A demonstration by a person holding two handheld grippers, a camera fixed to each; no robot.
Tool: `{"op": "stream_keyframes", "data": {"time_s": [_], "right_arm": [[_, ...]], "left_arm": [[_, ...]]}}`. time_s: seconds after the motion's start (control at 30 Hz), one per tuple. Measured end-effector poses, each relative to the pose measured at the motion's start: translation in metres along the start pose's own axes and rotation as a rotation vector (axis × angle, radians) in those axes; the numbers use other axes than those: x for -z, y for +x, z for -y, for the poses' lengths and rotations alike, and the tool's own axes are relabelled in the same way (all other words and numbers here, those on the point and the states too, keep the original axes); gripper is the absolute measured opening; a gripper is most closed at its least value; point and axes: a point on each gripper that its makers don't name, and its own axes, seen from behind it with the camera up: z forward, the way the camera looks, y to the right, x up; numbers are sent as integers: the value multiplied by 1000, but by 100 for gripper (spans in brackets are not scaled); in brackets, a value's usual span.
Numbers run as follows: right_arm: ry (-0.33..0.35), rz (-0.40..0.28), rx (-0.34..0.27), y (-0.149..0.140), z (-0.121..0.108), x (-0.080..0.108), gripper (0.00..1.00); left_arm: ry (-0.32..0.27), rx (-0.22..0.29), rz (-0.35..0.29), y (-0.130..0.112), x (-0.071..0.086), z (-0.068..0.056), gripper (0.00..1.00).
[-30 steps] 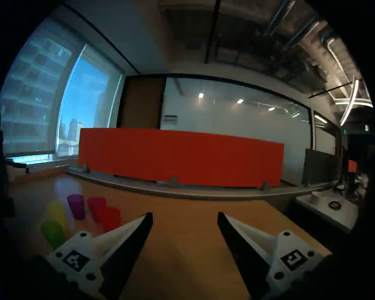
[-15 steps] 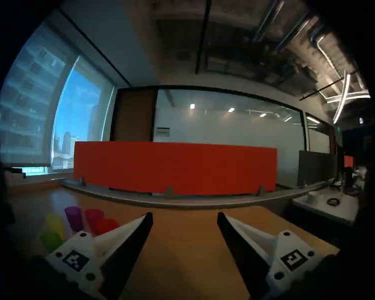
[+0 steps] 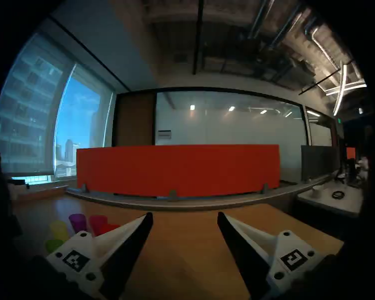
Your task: Pour water
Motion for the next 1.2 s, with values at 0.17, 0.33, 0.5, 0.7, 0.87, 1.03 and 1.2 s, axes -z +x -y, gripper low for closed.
{"op": "stream_keyframes", "data": {"time_s": [0.17,0.33,0.5,0.7,0.87,1.03,1.2], "right_arm": [[-14,24,21,-3,-2,2,100],[-33,40,40,-5,-6,4,100],[-56,47,38,-4,-14,6,100],[-75,54,21,-5,-22,8,100],[-84,57,15,-5,-24,8,100],[-87,59,8,-4,-24,9,100],[-94,67,-5,-7,-26,10,100]], "left_arm": [[24,-10,-17,-2,-2,0,99],[36,-16,-28,-5,-3,0,99],[48,-26,-36,-8,-5,0,100],[55,-19,-41,-17,-3,2,100],[61,-11,-30,-27,-3,7,100],[67,-17,-27,-35,-3,9,99],[73,-13,-20,-42,-3,12,99]]}}
